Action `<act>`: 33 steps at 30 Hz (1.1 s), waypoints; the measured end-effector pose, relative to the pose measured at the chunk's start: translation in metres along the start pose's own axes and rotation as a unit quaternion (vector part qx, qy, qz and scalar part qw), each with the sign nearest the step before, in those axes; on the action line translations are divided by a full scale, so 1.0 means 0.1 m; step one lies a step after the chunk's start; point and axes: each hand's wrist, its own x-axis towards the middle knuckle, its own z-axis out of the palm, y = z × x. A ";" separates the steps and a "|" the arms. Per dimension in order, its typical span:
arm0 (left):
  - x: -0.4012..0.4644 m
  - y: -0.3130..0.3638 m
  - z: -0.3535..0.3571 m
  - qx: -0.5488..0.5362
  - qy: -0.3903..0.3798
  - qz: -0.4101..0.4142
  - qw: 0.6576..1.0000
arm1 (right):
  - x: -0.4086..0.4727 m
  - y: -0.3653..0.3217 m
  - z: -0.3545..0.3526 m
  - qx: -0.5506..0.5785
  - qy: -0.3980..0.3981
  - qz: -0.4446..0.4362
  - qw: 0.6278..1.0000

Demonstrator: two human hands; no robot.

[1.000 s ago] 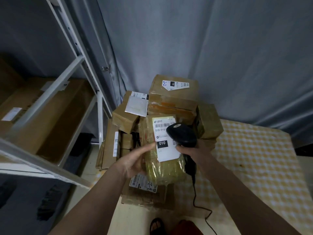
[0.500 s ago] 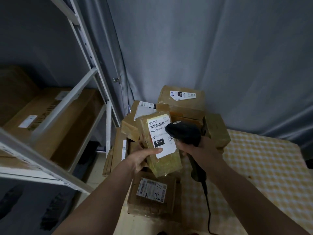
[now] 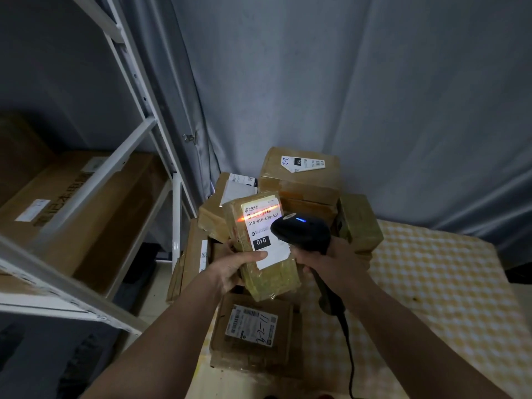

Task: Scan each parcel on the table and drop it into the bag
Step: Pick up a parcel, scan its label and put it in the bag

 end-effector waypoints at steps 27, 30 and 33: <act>0.06 -0.16 1.67 0.128 -0.211 -0.175 0.953 | -0.56 0.74 -1.20 0.186 0.301 0.057 0.934; 0.02 -0.27 2.17 0.156 -0.255 -0.189 0.935 | -0.85 0.91 -1.54 0.213 0.344 0.046 0.913; -0.06 -0.46 2.77 0.201 -0.294 -0.203 0.912 | -1.18 1.10 -1.94 0.236 0.389 0.042 0.889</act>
